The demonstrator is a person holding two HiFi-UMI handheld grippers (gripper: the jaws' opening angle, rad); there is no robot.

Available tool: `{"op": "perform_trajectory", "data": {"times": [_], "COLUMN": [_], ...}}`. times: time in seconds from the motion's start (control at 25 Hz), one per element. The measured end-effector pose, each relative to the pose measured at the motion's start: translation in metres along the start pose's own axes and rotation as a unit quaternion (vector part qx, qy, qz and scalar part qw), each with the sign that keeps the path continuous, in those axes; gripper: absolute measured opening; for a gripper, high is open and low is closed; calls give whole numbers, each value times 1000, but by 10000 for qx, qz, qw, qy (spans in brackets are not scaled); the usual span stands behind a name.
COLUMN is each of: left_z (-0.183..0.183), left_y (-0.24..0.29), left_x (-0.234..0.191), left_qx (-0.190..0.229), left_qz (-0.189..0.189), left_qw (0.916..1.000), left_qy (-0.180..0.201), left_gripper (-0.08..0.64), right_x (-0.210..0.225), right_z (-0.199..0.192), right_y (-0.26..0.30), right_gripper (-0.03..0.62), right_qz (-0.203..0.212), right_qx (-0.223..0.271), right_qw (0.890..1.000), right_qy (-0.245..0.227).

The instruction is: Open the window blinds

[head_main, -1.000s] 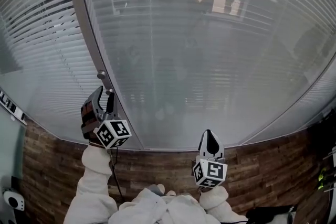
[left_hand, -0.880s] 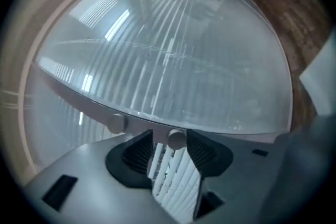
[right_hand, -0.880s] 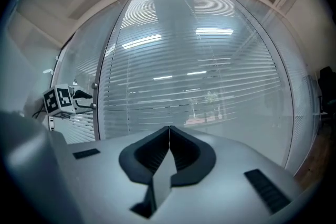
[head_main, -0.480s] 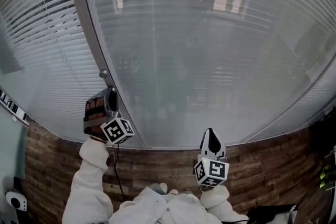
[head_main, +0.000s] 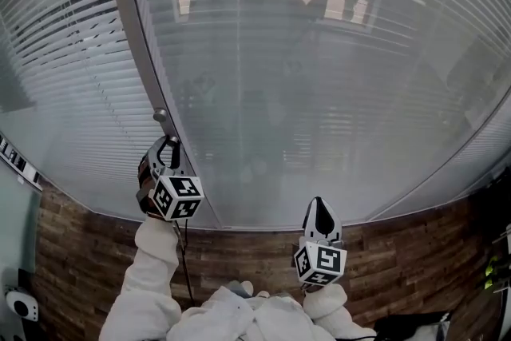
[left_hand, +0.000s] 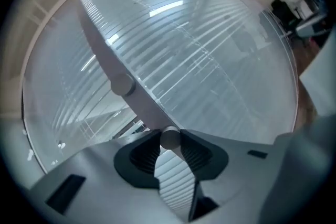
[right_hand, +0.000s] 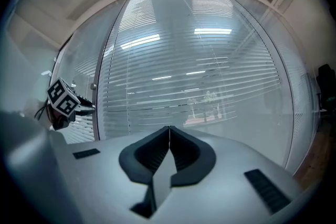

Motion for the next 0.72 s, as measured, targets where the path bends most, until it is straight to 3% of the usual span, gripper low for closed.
{"op": "perform_trajectory", "data": {"times": [0.16, 0.36, 0.52, 0.72], "left_z": [-1, -2, -3, -4], "left_y": [-1, -2, -4, -6], "left_x": [-3, -6, -8, -11], "left_qx": [92, 208, 252, 235], "left_qz": [-122, -190, -367, -513], "left_qw": [9943, 9834, 9647, 9423], "left_qy": [-1059, -1794, -2595, -3299], "left_gripper": [123, 123, 123, 123], "right_x": [-5, -8, -7, -3], "right_z": [-3, -1, 1, -1], "right_y": [3, 2, 1, -3], "right_gripper": [14, 14, 14, 14], "right_qz": [68, 111, 89, 43], "right_qx": [-8, -5, 15, -19], "right_qw": [10000, 9999, 9999, 10000], "right_qy": [-16, -42, -51, -40]}}
Point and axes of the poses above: the fingertips, and each gripper's own axes: y forward along the fingers, x to its right, z out of its top, the point moved 4 cm from there along -y, backward along the fingers, and after that the axes turned 9 degrees about y, right-handed, at the moved point
